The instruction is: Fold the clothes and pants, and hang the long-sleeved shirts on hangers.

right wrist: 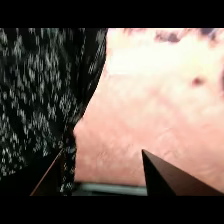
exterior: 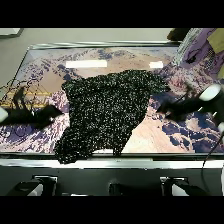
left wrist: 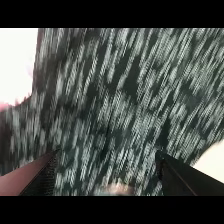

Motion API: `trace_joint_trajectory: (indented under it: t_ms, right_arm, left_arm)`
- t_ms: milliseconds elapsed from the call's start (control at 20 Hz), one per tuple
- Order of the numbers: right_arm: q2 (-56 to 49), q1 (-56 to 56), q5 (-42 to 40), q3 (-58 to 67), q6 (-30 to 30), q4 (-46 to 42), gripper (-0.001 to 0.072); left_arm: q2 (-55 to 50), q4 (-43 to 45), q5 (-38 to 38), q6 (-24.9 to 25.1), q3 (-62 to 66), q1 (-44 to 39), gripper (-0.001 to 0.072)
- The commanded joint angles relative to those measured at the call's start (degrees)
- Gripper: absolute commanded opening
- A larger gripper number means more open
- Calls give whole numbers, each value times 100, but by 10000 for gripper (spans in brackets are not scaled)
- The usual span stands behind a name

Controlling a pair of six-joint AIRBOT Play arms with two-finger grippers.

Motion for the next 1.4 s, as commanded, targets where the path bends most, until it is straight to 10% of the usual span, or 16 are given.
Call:
trace_joint_trajectory:
  t_ms: [0,450,650,1350]
  right_arm:
    - [713,1108,-1126,-1945,634,621,568]
    - [-48,2905,-3558,-2500,1156,1912,533]
    - [-144,2903,-3438,-2474,962,1902,30]
    - [826,2905,-2039,-2476,1574,997,30]
  left_arm:
    - [1051,-2,-52,-634,-1329,-498,689]
    - [1196,0,81,-997,-2026,-1141,689]
    - [1193,-28,398,-999,-2295,-1158,689]
    - [-629,-1104,2881,-1088,-2699,-2935,626]
